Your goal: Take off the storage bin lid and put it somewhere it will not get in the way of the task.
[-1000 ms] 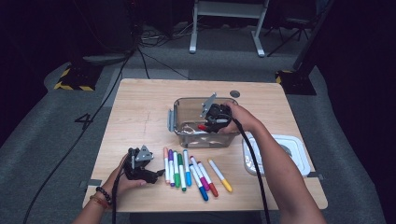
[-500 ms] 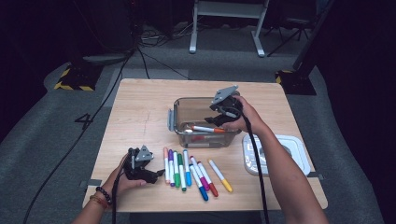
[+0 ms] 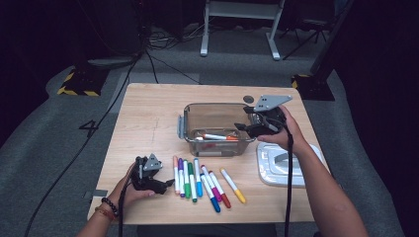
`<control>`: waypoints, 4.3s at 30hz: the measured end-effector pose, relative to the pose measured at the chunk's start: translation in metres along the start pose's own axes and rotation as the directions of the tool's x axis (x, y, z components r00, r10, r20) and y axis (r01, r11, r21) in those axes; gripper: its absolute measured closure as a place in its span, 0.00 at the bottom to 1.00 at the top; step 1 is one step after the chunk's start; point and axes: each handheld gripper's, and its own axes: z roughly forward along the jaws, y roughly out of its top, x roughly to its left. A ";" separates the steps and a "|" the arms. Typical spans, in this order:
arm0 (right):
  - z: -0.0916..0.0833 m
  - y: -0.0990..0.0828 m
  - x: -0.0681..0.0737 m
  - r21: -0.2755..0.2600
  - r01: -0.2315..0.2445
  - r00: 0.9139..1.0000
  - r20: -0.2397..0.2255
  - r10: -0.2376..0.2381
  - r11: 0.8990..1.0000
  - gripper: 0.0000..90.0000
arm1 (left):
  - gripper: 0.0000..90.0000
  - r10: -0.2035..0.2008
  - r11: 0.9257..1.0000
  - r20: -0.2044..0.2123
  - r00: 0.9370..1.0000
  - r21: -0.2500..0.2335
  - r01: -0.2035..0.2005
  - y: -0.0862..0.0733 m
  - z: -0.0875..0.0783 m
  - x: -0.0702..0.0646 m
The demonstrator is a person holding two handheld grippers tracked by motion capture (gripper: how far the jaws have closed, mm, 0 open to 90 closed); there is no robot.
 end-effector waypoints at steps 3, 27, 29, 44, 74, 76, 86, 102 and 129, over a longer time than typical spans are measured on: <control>-0.012 -0.009 0.008 -0.016 0.002 1.000 0.009 -0.002 1.000 0.35 | 0.16 -0.001 1.000 -0.001 1.000 0.000 0.001 0.000 0.000 0.000; -0.025 -0.108 0.081 0.026 -0.046 0.995 -0.089 0.048 0.999 0.35 | 0.16 -0.001 1.000 -0.001 1.000 0.000 0.001 0.000 0.000 0.000; -0.019 -0.117 0.087 0.049 -0.057 0.991 -0.116 0.062 0.997 0.35 | 0.16 -0.001 1.000 -0.001 1.000 0.000 0.001 0.000 0.000 0.000; 0.015 -0.149 0.123 0.159 -0.061 0.975 -0.203 0.093 0.985 0.36 | 0.16 -0.002 1.000 -0.001 1.000 0.000 0.002 0.000 0.000 0.000; 0.017 -0.161 0.086 0.203 -0.086 0.982 -0.148 0.117 0.975 0.84 | 0.16 -0.002 1.000 -0.001 1.000 0.000 0.002 0.000 0.000 0.000; 0.013 -0.158 0.085 0.184 -0.082 0.981 -0.156 0.112 0.980 0.84 | 0.16 -0.002 1.000 -0.001 1.000 0.000 0.002 0.000 0.000 0.000; -0.010 -0.134 0.082 0.092 0.004 0.972 -0.234 0.017 0.996 0.84 | 0.16 -0.001 1.000 -0.001 1.000 0.000 0.001 0.000 0.000 0.000; -0.038 -0.082 0.060 -0.022 0.079 0.975 -0.205 -0.082 0.997 0.84 | 0.16 -0.001 1.000 -0.001 1.000 0.000 0.001 0.000 0.000 0.000; -0.002 -0.020 -0.004 0.014 0.094 0.985 -0.150 -0.091 0.995 0.84 | 0.15 0.004 1.000 0.004 1.000 0.002 -0.004 0.000 0.000 0.001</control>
